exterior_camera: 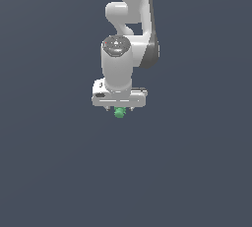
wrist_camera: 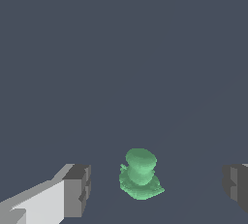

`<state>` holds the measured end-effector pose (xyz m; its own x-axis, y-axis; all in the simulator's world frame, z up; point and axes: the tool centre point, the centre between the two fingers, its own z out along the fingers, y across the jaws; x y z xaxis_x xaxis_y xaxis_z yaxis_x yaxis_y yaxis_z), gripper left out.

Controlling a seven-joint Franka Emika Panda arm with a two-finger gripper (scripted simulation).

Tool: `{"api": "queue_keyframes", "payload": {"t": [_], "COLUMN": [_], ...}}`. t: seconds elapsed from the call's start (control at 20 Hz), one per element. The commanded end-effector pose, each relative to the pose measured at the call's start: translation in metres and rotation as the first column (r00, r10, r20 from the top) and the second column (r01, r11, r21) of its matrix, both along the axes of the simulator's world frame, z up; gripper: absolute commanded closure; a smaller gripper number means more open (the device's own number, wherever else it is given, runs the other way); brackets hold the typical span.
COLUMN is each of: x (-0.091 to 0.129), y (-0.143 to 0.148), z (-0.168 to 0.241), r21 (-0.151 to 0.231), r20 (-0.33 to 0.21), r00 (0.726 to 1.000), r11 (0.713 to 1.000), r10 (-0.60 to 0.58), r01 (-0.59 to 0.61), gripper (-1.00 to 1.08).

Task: Pick up the object and move it to a goal position.

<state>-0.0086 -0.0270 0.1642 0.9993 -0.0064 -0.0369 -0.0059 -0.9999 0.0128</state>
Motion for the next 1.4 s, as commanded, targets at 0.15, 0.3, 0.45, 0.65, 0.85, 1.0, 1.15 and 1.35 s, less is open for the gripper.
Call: {"api": "queue_keyframes", "payload": {"t": [0.15,0.3,0.45,0.65,0.85,1.0,1.15,1.35], "x": [0.001,0.004,0.006,0.005,0.001,-0.005,-0.014,-0.031], "y": [-0.004,-0.015,-0.022,-0.021,-0.02,-0.019,-0.017,-0.013], "z": [0.002,0.008,0.013,0.012,0.006,-0.002,-0.014,-0.033], "r21": [-0.001,-0.004,-0.006,-0.006,-0.004,-0.002,0.001,0.005], "r20": [0.004,0.015,0.022,0.022,0.023,0.024,0.026,0.03], "r00": [1.0,1.0,1.0,1.0,1.0,1.0,0.999,0.999], "r11": [1.0,1.0,1.0,1.0,1.0,1.0,1.0,0.999], "r10": [0.001,0.003,0.004,0.004,-0.002,-0.009,-0.02,-0.039], "r01": [-0.001,-0.003,-0.004,-0.004,0.002,0.009,0.02,0.039], "gripper": [-0.92,-0.92,-0.92,-0.92,-0.92,-0.92,-0.92,-0.92]}}
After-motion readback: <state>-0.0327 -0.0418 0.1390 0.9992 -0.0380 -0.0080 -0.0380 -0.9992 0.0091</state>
